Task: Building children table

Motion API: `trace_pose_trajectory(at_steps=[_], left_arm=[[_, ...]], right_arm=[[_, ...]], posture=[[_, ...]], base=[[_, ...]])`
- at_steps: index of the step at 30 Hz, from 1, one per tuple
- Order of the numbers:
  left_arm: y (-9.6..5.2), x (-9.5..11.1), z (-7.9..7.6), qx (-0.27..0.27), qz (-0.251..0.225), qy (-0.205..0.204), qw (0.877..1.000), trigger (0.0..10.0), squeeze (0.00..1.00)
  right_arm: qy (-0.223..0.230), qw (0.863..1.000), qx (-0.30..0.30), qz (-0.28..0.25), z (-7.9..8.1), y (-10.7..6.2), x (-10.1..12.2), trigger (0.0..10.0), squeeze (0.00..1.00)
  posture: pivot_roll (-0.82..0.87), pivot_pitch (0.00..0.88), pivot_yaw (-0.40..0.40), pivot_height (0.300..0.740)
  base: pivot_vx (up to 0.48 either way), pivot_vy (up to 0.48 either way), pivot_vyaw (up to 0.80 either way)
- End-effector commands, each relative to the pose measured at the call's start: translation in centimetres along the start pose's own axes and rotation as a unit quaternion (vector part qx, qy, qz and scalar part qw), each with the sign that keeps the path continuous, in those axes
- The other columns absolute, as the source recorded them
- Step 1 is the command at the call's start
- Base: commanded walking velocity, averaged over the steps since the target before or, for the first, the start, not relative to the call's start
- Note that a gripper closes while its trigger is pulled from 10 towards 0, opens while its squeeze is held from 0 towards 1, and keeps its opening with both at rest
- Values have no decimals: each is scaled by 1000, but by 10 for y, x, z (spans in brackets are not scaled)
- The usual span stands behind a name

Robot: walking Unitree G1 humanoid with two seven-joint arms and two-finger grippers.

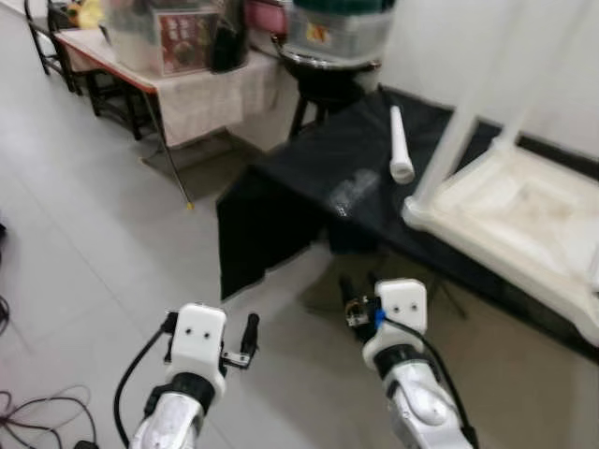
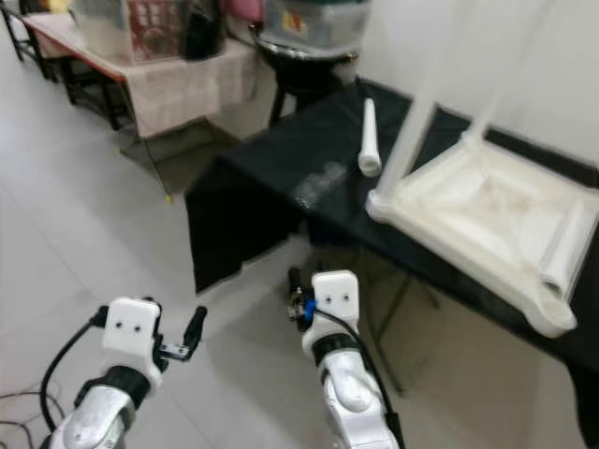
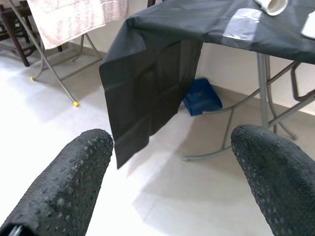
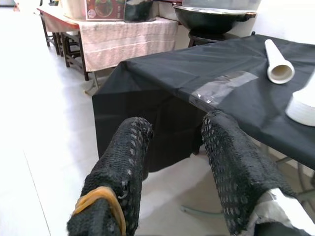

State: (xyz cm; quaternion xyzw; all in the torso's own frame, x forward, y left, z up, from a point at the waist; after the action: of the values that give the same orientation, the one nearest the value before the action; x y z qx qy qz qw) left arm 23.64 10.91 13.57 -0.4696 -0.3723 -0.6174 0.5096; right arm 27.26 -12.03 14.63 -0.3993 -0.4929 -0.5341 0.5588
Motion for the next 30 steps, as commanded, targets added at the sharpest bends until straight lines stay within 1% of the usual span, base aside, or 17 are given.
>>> trace_pose_trajectory(at_steps=[1,20,21,22,23,24,27,30], left_arm=[[0,1,-6,-11,-1,-5,1000,10000,0],[1,-1,-7,-11,-2,-3,1000,10000,0],[1,0,-8,-15,-4,-4,1000,10000,0],[0,0,-8,-15,-2,-16,1000,10000,0],[0,0,-8,-15,-2,-16,1000,10000,0],[0,0,-6,-10,-1,-22,1000,10000,0],[0,0,-6,-8,-1,-23,1000,10000,0],[0,-2,-3,1,4,-32,999,10000,0]], right_arm=[[-8,1000,-9,-2,-7,-2,1,10000,0],[-10,1000,-14,-9,-9,0,3,10000,0],[-15,1000,-12,-15,-9,2,6,10000,0],[-18,999,-13,-35,-10,10,20,10000,0],[-18,999,-13,-35,-10,10,20,10000,0],[-19,999,-13,-46,-9,16,28,10000,0],[-19,999,-14,-48,-9,17,29,10000,0],[-18,998,-13,-60,-9,29,38,10000,0]], posture=[[85,118,-87,740],[84,107,-85,740],[85,107,-86,740],[85,104,-85,740],[85,104,-85,740],[83,102,-87,740],[83,102,-87,740],[93,101,-89,740]], base=[[480,0,0],[480,0,0],[480,0,0],[0,0,0],[0,0,0],[0,0,0],[0,0,-167],[0,0,-800]])
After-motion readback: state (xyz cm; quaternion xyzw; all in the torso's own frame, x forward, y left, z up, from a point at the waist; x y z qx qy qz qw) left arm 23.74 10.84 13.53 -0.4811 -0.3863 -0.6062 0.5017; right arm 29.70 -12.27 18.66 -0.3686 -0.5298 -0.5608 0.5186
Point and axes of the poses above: a point about 5 cm out from each wrist's last joint towards the gripper, its own y axis pointing out of the wrist towards the gripper, its own x axis along the axis of the wrist's last joint, z = x × y, the point moved 2 cm from there along y, pointing out of the wrist towards the gripper, and after that the axes turned 14 degrees about y, right-handed, at the moved point
